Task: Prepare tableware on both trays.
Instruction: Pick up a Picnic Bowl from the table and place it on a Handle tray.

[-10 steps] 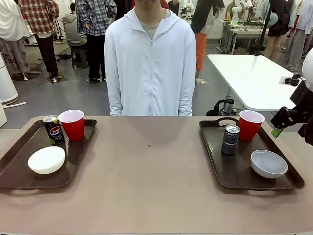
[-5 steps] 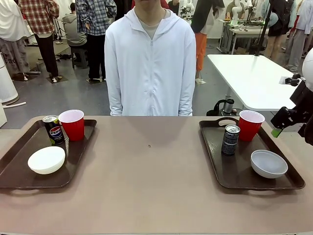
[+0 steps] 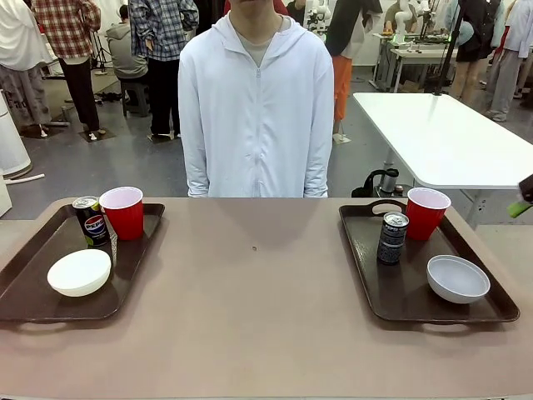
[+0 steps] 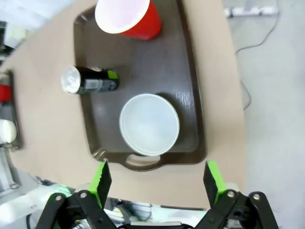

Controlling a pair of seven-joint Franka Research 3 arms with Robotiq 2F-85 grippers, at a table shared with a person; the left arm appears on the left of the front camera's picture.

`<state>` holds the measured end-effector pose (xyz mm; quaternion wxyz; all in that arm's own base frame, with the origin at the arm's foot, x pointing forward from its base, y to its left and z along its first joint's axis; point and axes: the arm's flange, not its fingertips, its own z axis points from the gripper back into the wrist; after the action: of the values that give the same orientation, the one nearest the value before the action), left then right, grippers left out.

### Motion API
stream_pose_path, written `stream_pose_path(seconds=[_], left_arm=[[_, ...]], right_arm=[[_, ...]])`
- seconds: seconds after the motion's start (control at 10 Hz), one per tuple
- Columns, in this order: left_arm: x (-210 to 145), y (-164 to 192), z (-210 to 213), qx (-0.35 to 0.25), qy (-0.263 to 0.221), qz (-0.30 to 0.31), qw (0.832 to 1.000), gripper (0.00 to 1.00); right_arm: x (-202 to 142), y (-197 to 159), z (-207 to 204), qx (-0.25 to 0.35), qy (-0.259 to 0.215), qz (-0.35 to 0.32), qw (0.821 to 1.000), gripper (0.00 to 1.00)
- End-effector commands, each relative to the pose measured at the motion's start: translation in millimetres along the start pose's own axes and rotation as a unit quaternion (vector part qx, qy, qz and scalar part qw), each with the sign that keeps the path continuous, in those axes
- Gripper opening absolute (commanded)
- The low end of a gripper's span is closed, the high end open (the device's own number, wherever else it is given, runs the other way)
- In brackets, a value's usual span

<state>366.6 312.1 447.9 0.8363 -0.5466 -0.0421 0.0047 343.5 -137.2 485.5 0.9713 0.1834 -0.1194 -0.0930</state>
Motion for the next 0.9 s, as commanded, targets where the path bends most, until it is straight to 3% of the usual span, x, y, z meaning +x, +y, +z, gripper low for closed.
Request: stream_pose_path(seconds=[0.0,0.2,0.5,0.8], left_arm=[[-2,-3,1,0.002,-0.003,0.001,1.000,0.96],[-2,-3,1,0.002,-0.003,0.001,1.000,0.96],[-2,-3,1,0.002,-0.003,0.001,1.000,0.96],[-2,-3,1,0.002,-0.003,0.001,1.000,0.96]], right_arm=[[-1,-24,27,0.125,0.006,-0.016,0.992,1.00],[-3,-65,60,0.196,-0.013,-0.029,0.980,1.00],[9,-108,69,0.251,-0.018,-0.041,0.967,1.00],[28,-117,42,0.302,0.061,-0.003,0.951,1.00]])
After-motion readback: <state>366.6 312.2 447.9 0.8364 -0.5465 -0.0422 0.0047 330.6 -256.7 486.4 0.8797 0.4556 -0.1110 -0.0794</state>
